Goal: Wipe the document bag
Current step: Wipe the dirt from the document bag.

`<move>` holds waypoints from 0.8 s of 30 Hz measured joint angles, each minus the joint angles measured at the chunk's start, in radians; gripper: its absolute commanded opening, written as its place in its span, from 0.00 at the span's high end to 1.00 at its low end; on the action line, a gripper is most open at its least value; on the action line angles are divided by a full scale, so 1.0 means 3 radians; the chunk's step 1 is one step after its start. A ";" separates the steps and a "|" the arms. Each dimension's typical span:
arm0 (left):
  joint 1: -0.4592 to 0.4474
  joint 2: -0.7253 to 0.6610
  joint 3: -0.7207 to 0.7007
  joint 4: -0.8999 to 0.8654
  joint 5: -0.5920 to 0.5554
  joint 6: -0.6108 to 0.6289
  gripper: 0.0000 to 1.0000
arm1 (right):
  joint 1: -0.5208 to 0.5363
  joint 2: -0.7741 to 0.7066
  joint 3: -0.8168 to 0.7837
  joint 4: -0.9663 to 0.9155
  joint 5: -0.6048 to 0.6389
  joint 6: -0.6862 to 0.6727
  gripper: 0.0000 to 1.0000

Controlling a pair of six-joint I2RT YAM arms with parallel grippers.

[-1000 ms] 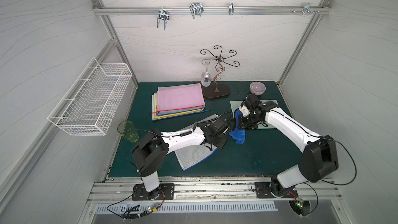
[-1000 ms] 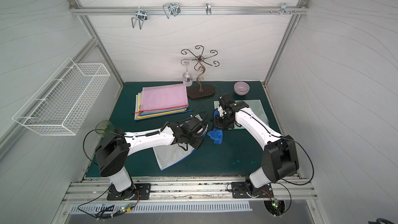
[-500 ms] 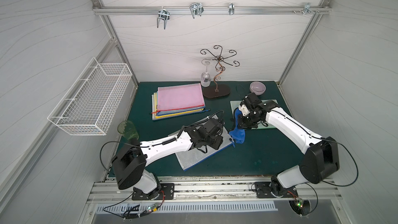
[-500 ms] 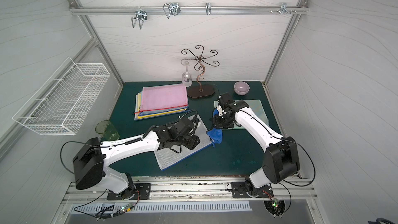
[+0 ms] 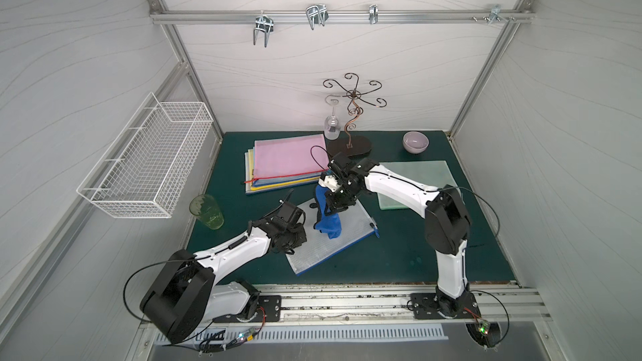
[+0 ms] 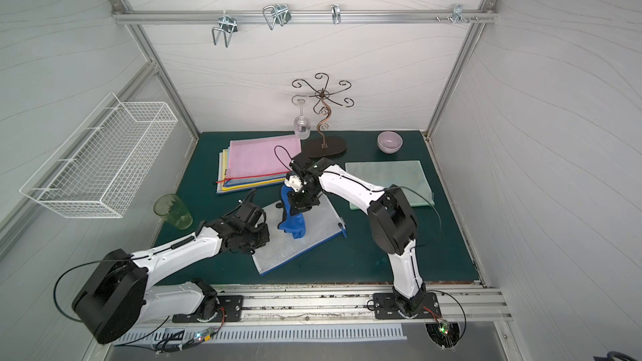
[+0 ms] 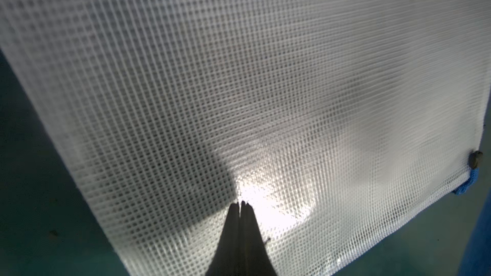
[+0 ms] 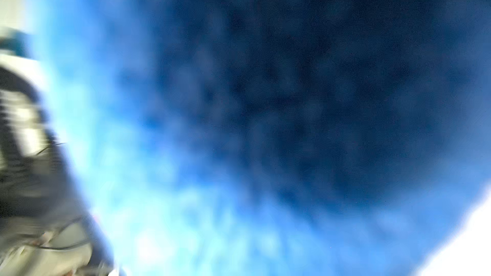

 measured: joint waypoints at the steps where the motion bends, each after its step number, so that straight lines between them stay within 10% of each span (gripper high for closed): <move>1: 0.0013 0.0027 -0.0001 0.0024 0.0006 -0.0034 1.00 | 0.0042 0.0117 0.0107 0.0039 -0.0088 -0.0006 1.00; 13: 0.0206 0.0103 -0.0060 0.0144 0.0201 -0.0219 1.00 | 0.0205 0.1264 0.0807 0.0398 -0.0963 0.0057 1.00; 24: 0.0261 0.0117 -0.0060 0.0172 0.0284 -0.0169 1.00 | -0.0598 0.0510 0.0057 -0.0074 0.0788 -0.0008 1.00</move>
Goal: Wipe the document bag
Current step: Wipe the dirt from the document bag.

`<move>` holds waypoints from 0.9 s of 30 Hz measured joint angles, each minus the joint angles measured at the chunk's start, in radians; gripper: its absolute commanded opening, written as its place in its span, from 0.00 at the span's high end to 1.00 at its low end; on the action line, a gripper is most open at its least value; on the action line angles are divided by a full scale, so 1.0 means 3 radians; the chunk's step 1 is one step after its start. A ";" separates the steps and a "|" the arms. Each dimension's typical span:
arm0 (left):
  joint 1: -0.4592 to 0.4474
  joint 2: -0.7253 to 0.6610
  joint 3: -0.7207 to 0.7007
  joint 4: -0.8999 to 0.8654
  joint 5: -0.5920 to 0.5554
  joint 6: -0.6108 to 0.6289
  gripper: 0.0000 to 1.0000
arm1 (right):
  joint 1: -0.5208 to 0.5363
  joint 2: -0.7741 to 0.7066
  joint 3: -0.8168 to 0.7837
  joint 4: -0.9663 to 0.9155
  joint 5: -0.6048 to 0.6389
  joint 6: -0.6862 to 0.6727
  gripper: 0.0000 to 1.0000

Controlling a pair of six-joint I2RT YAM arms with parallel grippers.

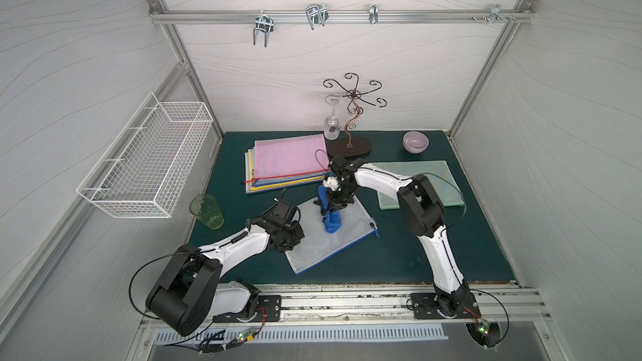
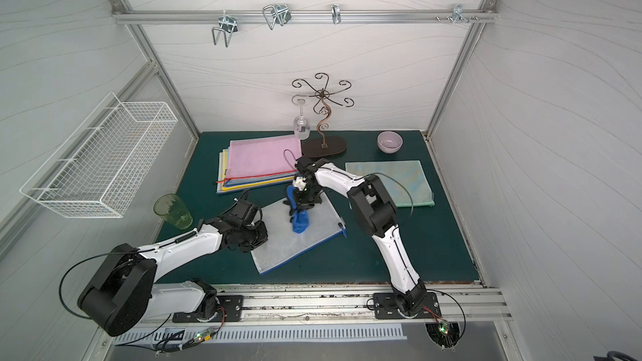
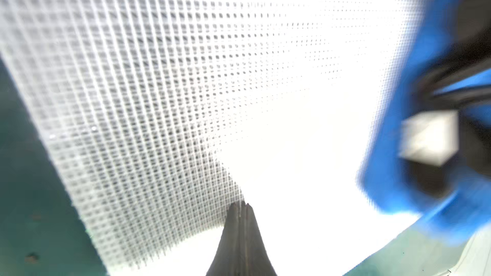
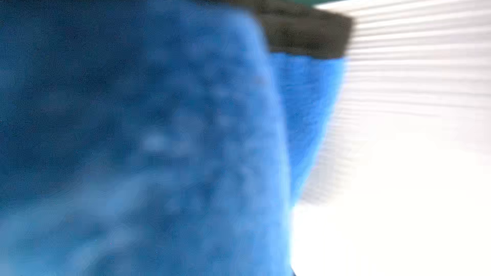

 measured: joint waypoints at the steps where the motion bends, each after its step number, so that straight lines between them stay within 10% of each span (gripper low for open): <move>1: 0.0000 -0.0001 0.0000 0.0003 0.0003 0.0005 1.00 | -0.0088 -0.0065 -0.0031 -0.0060 0.0251 -0.0031 1.00; 6: 0.0004 -0.0037 -0.0023 0.0014 0.0003 0.0022 1.00 | -0.0011 -0.0268 -0.0139 -0.0268 0.0463 -0.0264 1.00; 16: 0.0017 -0.0323 -0.0169 -0.0178 -0.0084 0.0066 1.00 | 0.0886 -0.0299 -0.0589 0.0361 -0.1190 0.0145 1.00; 21: 0.0017 -0.0367 -0.0197 -0.0184 -0.0097 0.0072 1.00 | 0.0474 -0.0309 -0.1003 0.0398 -0.1061 0.0257 1.00; 27: 0.0017 -0.0362 -0.0196 -0.0195 -0.0106 0.0126 1.00 | -0.0229 -0.1039 -0.1433 0.0024 0.0067 0.0247 1.00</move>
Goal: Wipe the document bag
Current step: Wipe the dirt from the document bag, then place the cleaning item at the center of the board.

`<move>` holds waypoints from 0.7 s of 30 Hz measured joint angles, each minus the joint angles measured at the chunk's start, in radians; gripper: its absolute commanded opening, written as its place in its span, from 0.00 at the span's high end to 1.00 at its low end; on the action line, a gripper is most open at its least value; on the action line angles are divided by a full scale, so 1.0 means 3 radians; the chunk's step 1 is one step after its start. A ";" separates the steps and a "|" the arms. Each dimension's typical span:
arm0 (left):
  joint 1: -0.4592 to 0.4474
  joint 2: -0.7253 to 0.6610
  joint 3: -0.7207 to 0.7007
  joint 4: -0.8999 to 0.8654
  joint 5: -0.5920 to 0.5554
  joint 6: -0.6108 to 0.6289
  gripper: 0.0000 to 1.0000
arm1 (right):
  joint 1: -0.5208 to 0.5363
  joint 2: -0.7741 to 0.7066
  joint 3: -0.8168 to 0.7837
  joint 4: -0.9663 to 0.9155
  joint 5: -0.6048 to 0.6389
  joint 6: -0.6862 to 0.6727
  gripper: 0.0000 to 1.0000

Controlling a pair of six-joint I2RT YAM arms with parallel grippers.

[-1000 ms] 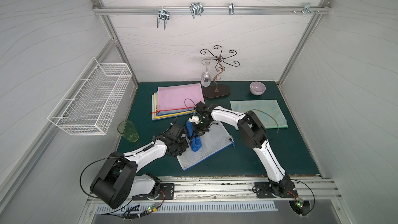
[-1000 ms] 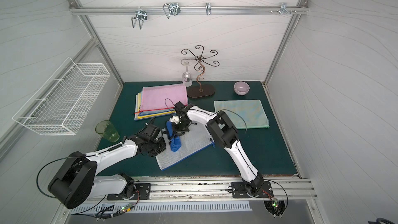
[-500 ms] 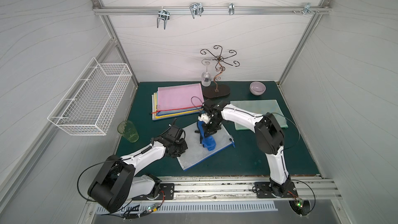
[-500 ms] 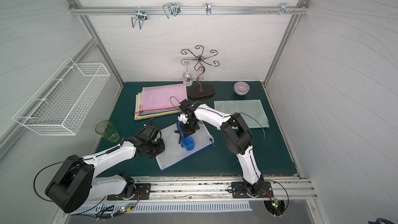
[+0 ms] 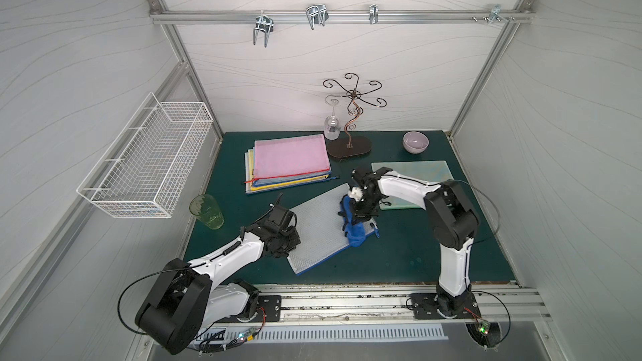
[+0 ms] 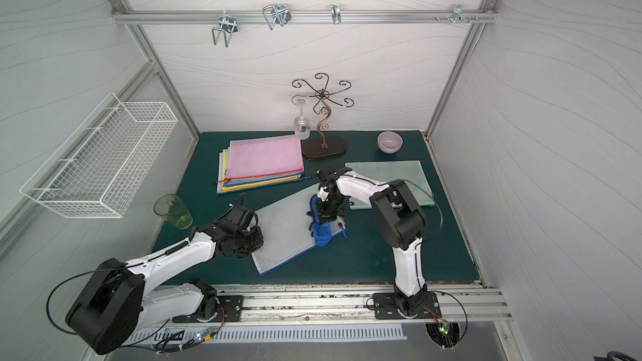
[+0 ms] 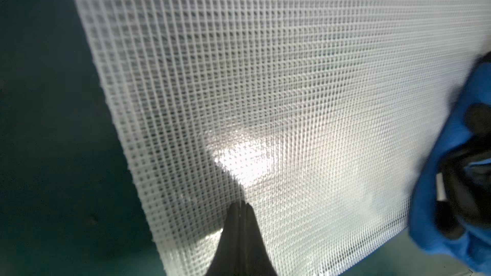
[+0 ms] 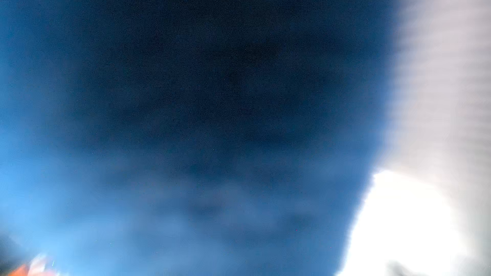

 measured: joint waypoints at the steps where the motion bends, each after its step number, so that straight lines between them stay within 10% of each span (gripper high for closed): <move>1: 0.0000 0.0003 0.0003 -0.0003 0.0000 0.0013 1.00 | -0.0066 -0.0126 -0.0075 -0.0074 0.0168 0.0019 1.00; 15: 0.0065 -0.0053 0.0088 -0.0216 -0.0051 0.0163 1.00 | -0.0359 -0.1776 -0.1466 -0.0559 0.0445 0.0758 0.98; 18: 0.0065 -0.0051 0.0114 -0.0215 -0.0047 0.0189 1.00 | -0.0348 -0.1513 -0.1792 -0.0355 0.0336 0.0847 0.71; 21: 0.0065 -0.0051 0.0121 -0.0216 -0.0036 0.0209 1.00 | -0.0314 -0.1450 -0.1910 -0.0257 0.0310 0.0895 0.14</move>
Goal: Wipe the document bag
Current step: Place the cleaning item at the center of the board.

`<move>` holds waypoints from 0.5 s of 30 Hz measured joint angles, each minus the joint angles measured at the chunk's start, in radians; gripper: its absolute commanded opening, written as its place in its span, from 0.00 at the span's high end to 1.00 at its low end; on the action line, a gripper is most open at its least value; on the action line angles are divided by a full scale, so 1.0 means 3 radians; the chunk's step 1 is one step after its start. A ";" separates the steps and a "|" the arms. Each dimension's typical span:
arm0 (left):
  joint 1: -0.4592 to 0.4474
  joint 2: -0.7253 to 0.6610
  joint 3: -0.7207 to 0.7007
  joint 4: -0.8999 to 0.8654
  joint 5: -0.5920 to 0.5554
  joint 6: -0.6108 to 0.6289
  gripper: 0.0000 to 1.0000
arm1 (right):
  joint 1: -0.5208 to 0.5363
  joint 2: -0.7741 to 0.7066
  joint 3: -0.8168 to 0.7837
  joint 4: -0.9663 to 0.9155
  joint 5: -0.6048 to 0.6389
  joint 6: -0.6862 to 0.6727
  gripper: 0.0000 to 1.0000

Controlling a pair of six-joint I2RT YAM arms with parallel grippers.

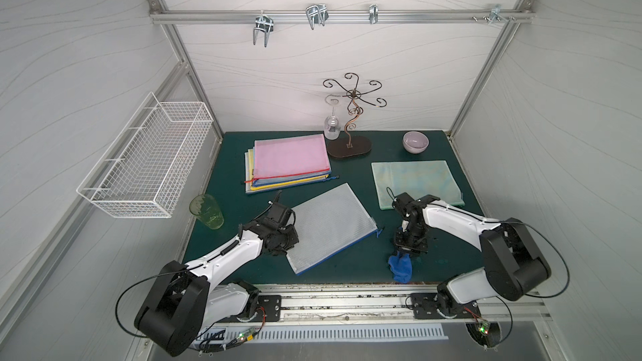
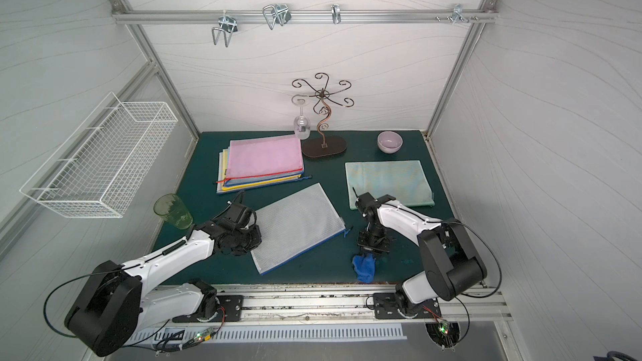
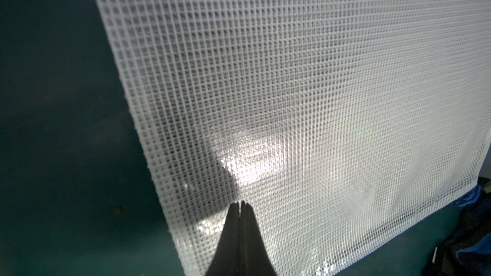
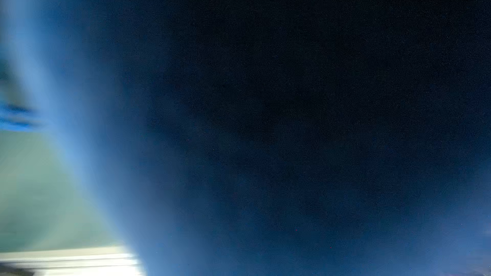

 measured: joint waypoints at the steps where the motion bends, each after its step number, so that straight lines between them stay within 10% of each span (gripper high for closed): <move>1: 0.0000 0.0000 0.0000 0.0000 0.0008 0.0006 1.00 | 0.0027 -0.0032 0.0017 0.0004 0.0004 0.0008 0.01; 15: 0.0003 -0.0061 0.0072 -0.0001 0.0086 0.0095 1.00 | 0.0482 -0.0385 0.1045 -0.0682 0.0350 -0.0055 0.03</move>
